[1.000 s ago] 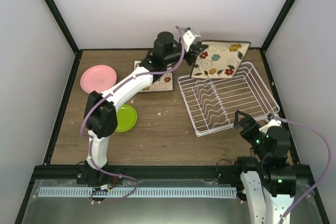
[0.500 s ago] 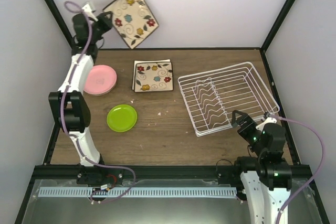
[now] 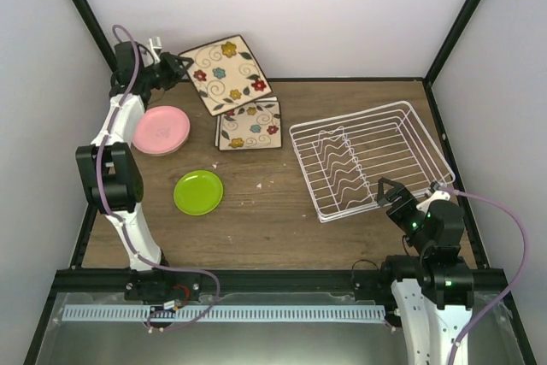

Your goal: Unload the plates from the dish rack

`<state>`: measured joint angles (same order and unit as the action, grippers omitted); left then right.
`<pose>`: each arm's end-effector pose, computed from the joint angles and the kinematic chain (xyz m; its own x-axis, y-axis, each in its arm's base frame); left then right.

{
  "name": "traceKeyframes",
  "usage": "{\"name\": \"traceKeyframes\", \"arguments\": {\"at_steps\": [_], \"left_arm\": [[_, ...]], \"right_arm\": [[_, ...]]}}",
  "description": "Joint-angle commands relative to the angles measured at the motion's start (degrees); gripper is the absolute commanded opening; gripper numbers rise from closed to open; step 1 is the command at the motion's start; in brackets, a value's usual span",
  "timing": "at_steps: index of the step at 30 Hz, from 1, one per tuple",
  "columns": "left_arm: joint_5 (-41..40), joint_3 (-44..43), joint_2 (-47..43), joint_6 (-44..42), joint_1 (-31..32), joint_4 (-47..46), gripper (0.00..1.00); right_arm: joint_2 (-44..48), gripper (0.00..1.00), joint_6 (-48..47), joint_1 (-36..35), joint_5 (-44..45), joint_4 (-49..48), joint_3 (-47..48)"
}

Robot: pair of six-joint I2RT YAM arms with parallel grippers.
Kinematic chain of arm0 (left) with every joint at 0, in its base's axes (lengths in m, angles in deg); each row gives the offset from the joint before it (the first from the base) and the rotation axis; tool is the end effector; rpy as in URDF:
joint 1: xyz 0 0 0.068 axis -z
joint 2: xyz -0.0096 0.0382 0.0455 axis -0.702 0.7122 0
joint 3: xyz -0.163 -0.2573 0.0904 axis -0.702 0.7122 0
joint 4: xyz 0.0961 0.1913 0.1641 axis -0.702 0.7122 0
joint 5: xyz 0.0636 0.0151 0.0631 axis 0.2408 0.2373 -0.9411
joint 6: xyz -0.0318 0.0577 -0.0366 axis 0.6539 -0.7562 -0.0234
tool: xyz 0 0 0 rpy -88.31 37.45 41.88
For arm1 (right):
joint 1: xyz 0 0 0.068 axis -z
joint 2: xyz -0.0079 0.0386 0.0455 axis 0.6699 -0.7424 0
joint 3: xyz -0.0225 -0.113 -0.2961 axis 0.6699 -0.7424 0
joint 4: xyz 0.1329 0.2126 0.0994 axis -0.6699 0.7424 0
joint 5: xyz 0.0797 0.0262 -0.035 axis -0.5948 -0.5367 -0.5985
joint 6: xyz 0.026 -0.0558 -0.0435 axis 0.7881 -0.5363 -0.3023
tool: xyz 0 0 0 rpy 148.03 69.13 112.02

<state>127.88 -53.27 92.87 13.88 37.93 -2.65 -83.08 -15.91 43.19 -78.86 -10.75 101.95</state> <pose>0.5033 0.0160 0.3667 -0.5992 -0.6158 -0.5117 0.1613 0.5331 -0.8305 0.0361 0.0115 0.2870 -0.3884 0.7211 -0.5737 0.1840 0.6708 0.7185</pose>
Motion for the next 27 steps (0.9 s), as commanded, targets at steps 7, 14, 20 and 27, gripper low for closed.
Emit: {"name": "traceKeyframes", "arguments": {"at_steps": [7, 14, 20, 27], "left_arm": [[16.1, -11.8, 8.5, -10.7, 0.3, 13.8, 0.04], [14.8, -16.4, 14.8, -17.2, 2.5, 22.4, 0.04], [13.8, -16.4, 17.7, -18.6, 4.5, 23.4, 0.04], [14.7, -17.1, 20.1, -18.1, 5.1, 23.0, 0.04]], "right_arm": [[0.8, 1.00, 0.7, -0.5, 1.2, 0.0, 0.6], [0.5, 1.00, 0.1, -0.5, 1.4, 0.5, 1.2], [0.4, 1.00, -0.4, -0.5, 2.2, 1.7, 2.4], [0.7, 1.00, -0.6, -0.5, 2.8, 3.1, 3.2]]}}
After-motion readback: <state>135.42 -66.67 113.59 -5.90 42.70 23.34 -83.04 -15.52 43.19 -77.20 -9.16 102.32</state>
